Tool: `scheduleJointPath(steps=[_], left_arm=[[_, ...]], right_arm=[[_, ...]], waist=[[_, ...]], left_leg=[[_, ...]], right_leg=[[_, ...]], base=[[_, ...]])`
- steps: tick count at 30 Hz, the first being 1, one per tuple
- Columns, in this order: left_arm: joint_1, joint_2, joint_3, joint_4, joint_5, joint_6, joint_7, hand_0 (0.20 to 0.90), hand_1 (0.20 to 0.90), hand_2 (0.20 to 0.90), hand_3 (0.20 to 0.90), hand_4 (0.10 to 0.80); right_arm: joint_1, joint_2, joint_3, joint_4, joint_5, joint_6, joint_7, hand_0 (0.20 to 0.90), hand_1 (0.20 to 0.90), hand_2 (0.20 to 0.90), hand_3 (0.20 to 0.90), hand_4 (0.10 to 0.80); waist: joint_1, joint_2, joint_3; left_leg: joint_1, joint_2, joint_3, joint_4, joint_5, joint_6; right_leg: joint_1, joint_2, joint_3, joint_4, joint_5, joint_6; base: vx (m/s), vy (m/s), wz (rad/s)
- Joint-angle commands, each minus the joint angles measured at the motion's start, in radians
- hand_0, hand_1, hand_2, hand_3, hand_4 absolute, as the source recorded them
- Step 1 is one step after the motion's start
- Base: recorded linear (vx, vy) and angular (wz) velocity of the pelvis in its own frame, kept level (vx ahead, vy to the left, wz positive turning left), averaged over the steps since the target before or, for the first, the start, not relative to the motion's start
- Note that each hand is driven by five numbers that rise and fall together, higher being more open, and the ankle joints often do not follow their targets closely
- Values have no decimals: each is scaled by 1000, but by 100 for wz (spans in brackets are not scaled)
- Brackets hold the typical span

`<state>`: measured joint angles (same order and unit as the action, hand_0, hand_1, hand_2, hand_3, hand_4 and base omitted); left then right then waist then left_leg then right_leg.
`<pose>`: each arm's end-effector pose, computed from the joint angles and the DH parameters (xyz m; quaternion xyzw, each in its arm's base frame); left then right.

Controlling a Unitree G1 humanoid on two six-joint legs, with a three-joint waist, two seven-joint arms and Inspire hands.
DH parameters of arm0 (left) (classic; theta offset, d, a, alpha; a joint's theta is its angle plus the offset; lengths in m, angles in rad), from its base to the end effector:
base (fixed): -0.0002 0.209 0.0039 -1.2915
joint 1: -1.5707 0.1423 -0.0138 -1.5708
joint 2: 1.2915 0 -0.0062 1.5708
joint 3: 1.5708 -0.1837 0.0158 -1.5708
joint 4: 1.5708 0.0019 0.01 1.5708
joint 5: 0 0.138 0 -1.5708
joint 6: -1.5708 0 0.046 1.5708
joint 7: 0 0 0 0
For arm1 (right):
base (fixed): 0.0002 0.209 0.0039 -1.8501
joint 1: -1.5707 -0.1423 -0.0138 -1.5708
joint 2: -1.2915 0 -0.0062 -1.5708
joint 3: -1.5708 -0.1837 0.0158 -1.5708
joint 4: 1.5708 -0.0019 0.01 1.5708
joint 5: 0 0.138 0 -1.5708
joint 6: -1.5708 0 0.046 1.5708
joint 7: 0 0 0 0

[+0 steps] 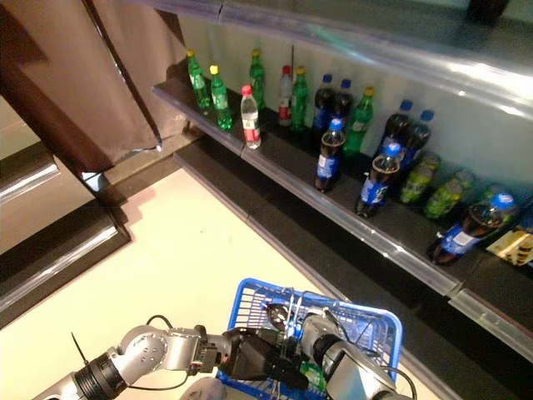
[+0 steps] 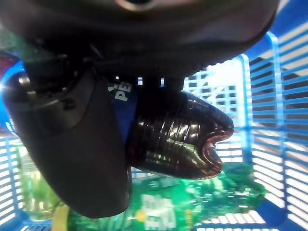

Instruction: Pick up the drink and place into the basket.

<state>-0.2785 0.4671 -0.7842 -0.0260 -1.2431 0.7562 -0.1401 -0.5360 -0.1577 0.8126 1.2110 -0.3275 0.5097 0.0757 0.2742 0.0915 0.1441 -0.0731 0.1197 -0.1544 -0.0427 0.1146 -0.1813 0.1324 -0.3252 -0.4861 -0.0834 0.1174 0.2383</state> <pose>0.1778 0.0887 0.0298 -0.1930 0.4748 -0.4773 0.7138 0.2276 -0.1543 -0.0559 -0.5573 0.4763 0.1881 0.6536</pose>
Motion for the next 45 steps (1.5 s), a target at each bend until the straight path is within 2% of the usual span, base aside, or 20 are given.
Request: scheduleJointPath(steps=[1, 2, 3, 4, 5, 10, 15, 19, 23, 25, 29, 31, 33, 39, 42, 45], left_arm=[[-63, -202, -81, -256, -361, -19, -187, 300, 300, 300, 200, 100], [-63, -205, -83, -257, -359, -24, -188, 300, 300, 300, 200, 100], [-62, -204, -84, -259, -357, -32, -189, 300, 300, 300, 200, 100], [-62, -201, -82, -265, -359, -38, -190, 300, 300, 300, 200, 100], [-61, -200, -82, -265, -360, -38, -190, 300, 300, 300, 200, 100], [-63, -180, -72, -286, -397, -67, -175, 300, 300, 300, 200, 100], [-52, -160, -46, -297, -441, -103, -143, 300, 300, 300, 200, 100], [-14, -138, 5, -310, -461, -157, -65, 300, 300, 300, 200, 100], [45, -117, 80, -322, -468, -156, -2, 300, 300, 300, 200, 100], [80, -107, 115, -324, -461, -155, 10, 300, 300, 300, 200, 100], [195, -111, 236, -308, -396, -217, 77, 300, 300, 300, 200, 100], [259, -125, 301, -283, -306, -274, 107, 300, 300, 300, 200, 100], [312, -150, 351, -262, -242, -293, 142, 300, 300, 300, 200, 100], [396, -171, 465, -148, -125, -338, 167, 300, 300, 300, 200, 100], [408, -163, 483, -102, -95, -364, 174, 300, 300, 300, 200, 100], [406, -139, 487, 0, 26, -462, 198, 300, 300, 300, 200, 100]], right_arm=[[-226, 15, 22, 86, -64, 17, -11, 340, 340, 340, 247, 147], [-213, 17, 23, 96, -56, 18, -25, 432, 432, 432, 354, 254], [-198, 21, 22, 105, -47, 16, -47, 792, 792, 792, 774, 674], [-184, 20, 21, 109, -38, 12, -67, 860, 860, 860, 853, 753], [-182, 20, 21, 110, -35, 12, -71, 900, 900, 900, 900, 800], [-149, 2, 8, 106, 36, -13, -128, 900, 900, 900, 900, 800], [-128, -17, -4, 69, 114, -85, -161, 900, 900, 900, 900, 800], [-101, -61, -3, -48, 196, -154, -174, 900, 900, 900, 900, 800], [-41, -117, -11, -196, 262, -191, -205, 900, 900, 900, 900, 800], [1, -143, -22, -300, 268, -179, -223, 900, 900, 900, 900, 800], [153, -218, -83, -629, 238, -127, -259, 900, 900, 900, 900, 800], [247, -262, -122, -769, 215, -130, -271, 900, 900, 900, 900, 800], [313, -286, -160, -849, 187, -142, -265, 900, 900, 900, 900, 800], [408, -316, -261, -940, 161, -188, -273, 900, 900, 900, 900, 800], [424, -324, -285, -966, 168, -196, -277, 900, 900, 900, 900, 800], [454, -328, -324, -1000, 198, -234, -310, 900, 900, 900, 900, 800]], waist=[[22, 16, 43], [22, 19, 45], [20, 21, 46], [19, 22, 46], [19, 22, 46], [14, 18, 39], [3, 7, 20], [-6, -11, 1], [-15, -26, -12], [-21, -30, -16], [-46, -39, -18], [-60, -44, -22], [-66, -47, -26], [-76, -56, -36], [-83, -59, -37], [-101, -64, -39]], left_leg=[[-24, -44, 84, -45, 34, 108], [-24, -45, 82, -45, 34, 110], [-24, -47, 82, -45, 32, 111], [-23, -47, 83, -45, 32, 112], [-23, -47, 84, -45, 32, 112], [-14, -41, 89, -45, 28, 110], [3, -30, 101, -45, 23, 105], [22, -15, 116, -45, 20, 99], [36, -3, 127, -45, 20, 94], [42, 3, 132, -45, 20, 92], [55, 22, 148, -45, 21, 85], [61, 30, 157, -45, 22, 80], [65, 37, 163, -45, 23, 77], [76, 55, 178, -45, 32, 65], [79, 61, 184, -45, 35, 61], [86, 74, 197, -45, 39, 55]], right_leg=[[-41, -36, 52, 71, 23, -39], [-44, -38, 52, 73, 24, -39], [-47, -40, 52, 75, 25, -38], [-48, -41, 53, 76, 25, -38], [-47, -41, 53, 76, 25, -38], [-45, -38, 53, 72, 26, -37], [-38, -30, 58, 69, 22, -37], [-27, -22, 62, 70, 16, -37], [-14, -14, 60, 69, 11, -41], [-9, -10, 60, 69, 8, -43], [-4, 0, 68, 69, 0, -48], [2, 6, 73, 64, -4, -50], [7, 10, 76, 60, -6, -49], [25, 17, 77, 48, -10, -52], [28, 19, 77, 46, -9, -54], [26, 23, 83, 47, -12, -58]], base=[[-1, 24, 6], [0, 0, 0], [8, 35, 1], [0, 0, 0], [0, 0, 0], [0, 0, 0], [7, -2, 0], [18, -6, -1], [29, -14, -5], [1, -3, -3], [-15, -3, -16], [-29, -14, -14], [-15, -19, -18], [-12, -18, -8], [-18, -14, -11], [-15, -20, -6]])
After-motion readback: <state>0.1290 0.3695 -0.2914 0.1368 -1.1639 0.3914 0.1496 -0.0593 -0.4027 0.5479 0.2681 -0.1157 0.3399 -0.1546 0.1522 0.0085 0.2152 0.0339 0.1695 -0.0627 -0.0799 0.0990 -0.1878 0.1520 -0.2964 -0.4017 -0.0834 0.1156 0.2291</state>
